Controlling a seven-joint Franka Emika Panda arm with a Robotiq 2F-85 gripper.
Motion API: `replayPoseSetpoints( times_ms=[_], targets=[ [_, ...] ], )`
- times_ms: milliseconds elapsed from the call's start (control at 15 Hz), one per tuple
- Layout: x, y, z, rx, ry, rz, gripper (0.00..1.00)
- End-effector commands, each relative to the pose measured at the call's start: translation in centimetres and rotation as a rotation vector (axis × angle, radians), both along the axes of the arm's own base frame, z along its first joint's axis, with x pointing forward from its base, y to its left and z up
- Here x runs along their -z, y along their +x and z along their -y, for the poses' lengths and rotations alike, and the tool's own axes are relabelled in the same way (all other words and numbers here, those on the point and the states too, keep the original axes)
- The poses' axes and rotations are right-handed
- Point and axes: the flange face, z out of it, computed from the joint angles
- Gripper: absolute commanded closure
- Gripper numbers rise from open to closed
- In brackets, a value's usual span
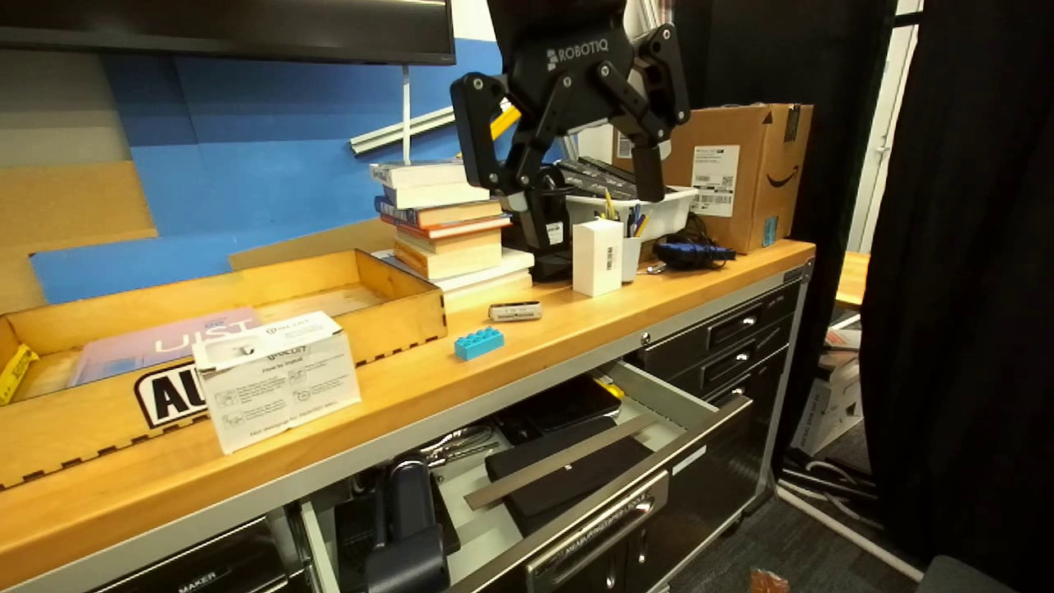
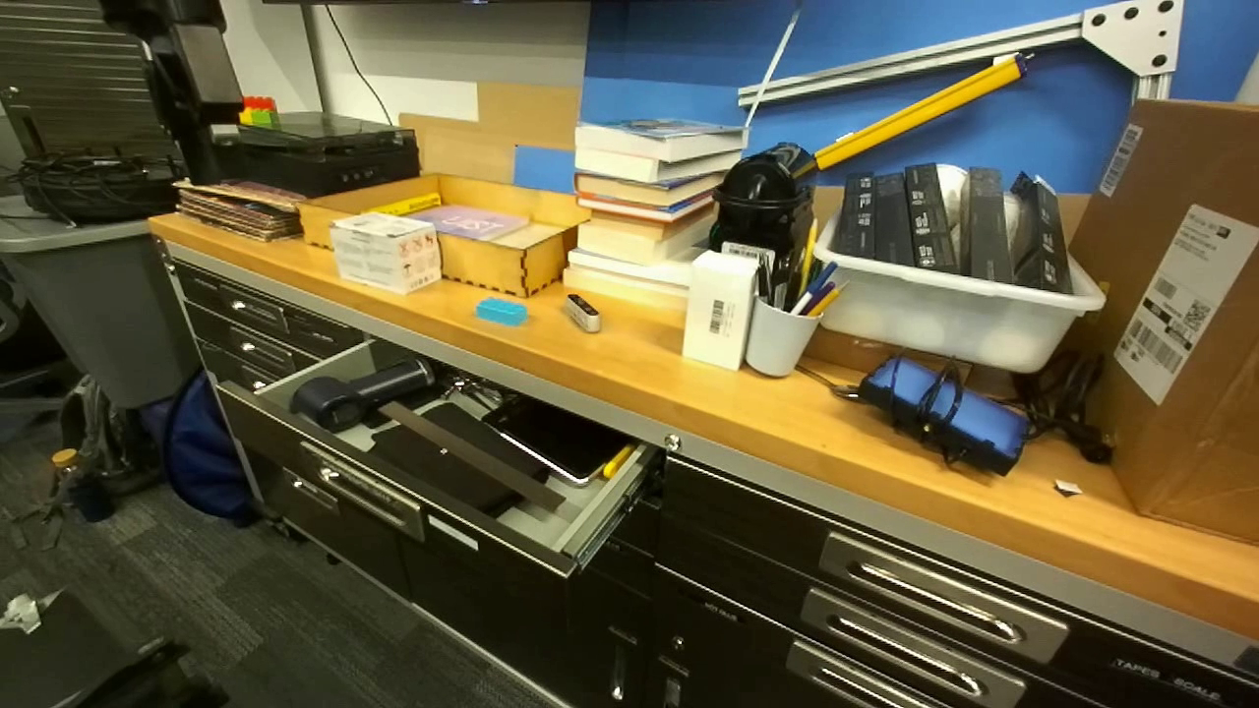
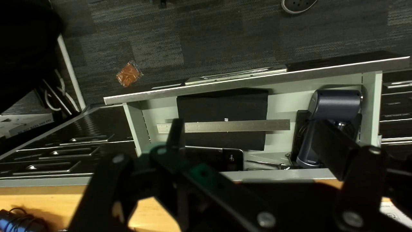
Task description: Put the blue block in the drawer, then close it
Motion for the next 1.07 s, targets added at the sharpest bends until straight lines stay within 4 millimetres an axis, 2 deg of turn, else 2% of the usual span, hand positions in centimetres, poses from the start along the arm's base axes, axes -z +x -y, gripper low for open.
replayPoseSetpoints(
  times_ms=[0,267,667,867,1000],
  targets=[
    [0.5,1.2,0.1,0.009,0.033,0.0,0.0],
    [4.0,7.2,0.4,0.024,0.126,0.024,0.0],
    [11.4,16.1,1.6,0.04,0.182,0.048,0.0],
    [13.3,19.5,1.8,0.047,0.204,0.046,0.0],
    [14.1,21.1,1.8,0.068,0.207,0.068,0.0]
  ],
)
